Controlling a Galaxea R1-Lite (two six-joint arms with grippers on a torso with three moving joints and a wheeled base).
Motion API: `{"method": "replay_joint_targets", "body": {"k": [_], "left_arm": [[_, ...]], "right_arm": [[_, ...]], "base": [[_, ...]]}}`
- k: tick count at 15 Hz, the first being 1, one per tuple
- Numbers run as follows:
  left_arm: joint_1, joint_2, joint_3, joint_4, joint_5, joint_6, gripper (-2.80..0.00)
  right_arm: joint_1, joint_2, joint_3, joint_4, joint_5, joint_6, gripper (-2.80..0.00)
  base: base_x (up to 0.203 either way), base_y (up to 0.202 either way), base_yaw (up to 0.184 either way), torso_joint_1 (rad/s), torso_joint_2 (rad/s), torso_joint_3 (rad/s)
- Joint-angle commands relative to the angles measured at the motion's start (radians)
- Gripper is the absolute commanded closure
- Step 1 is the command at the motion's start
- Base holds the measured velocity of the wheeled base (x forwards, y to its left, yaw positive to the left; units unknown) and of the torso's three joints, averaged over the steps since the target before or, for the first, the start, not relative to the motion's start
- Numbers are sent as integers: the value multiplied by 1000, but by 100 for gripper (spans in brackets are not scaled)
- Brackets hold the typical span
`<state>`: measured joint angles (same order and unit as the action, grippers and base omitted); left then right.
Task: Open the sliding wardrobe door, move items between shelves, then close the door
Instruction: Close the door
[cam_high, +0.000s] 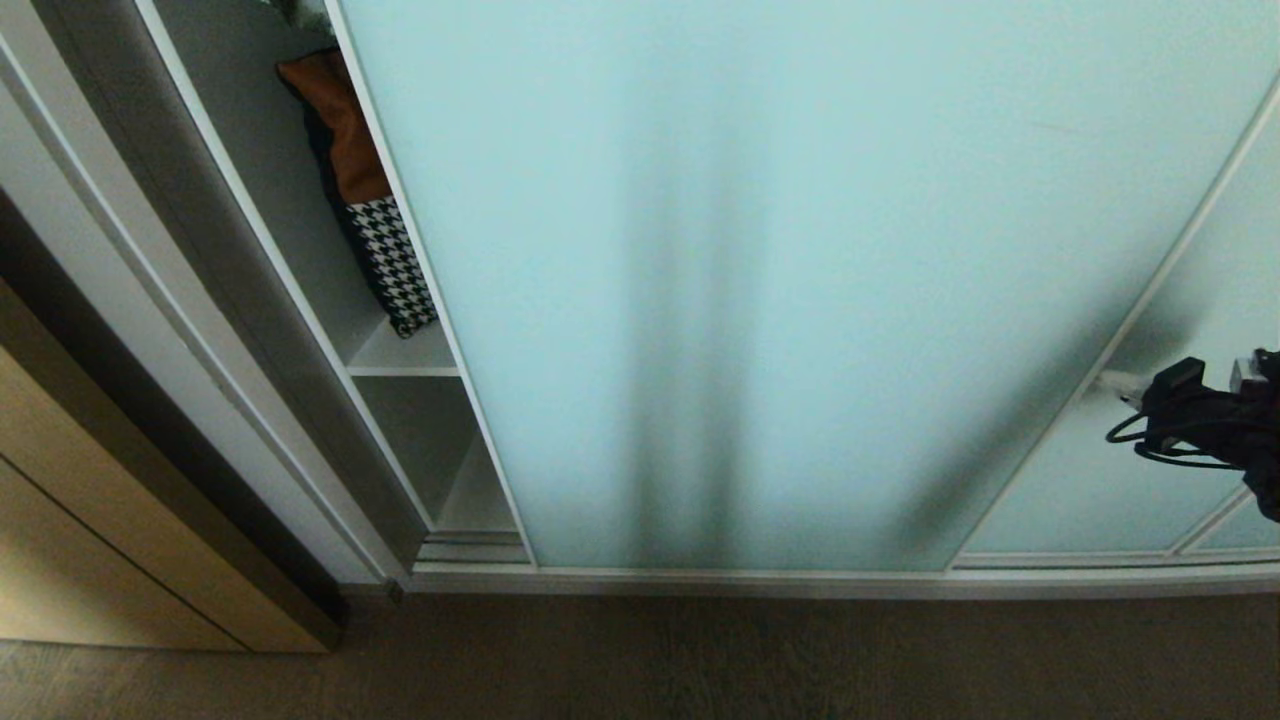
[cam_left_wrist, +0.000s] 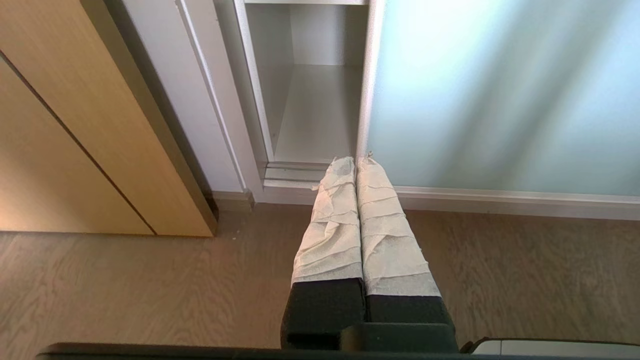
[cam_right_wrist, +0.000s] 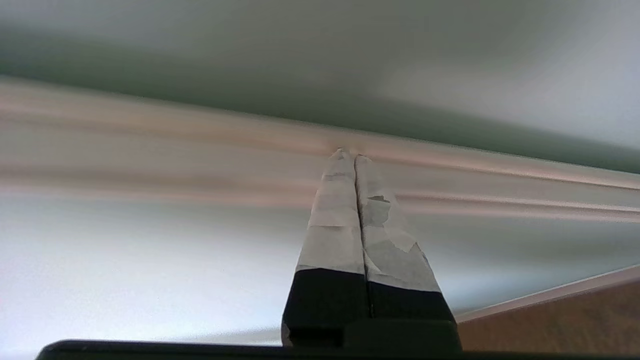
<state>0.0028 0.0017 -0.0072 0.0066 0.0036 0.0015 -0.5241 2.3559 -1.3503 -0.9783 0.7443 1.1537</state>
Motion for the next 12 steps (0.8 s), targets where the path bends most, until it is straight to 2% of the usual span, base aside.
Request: {"method": "replay_joint_targets", "body": {"k": [1,4,9,12], "left_arm": [[0,1,0,0,-1,0,0],[0,1,0,0,-1,0,0],[0,1,0,1,-1,0,0],[0,1,0,0,0,0,0]], "right_arm": [[51,-53,87,-49,4,5,0],[105,-76,154,-102,4,3,0],[158,-109,226,-104,3,-32,0],[164,-118,236,-105,3,-40,0]], "base": [[0,0,0,0,0,0],[0,0,0,0,0,0],[0,0,0,0,0,0],[0,0,0,0,0,0]]}}
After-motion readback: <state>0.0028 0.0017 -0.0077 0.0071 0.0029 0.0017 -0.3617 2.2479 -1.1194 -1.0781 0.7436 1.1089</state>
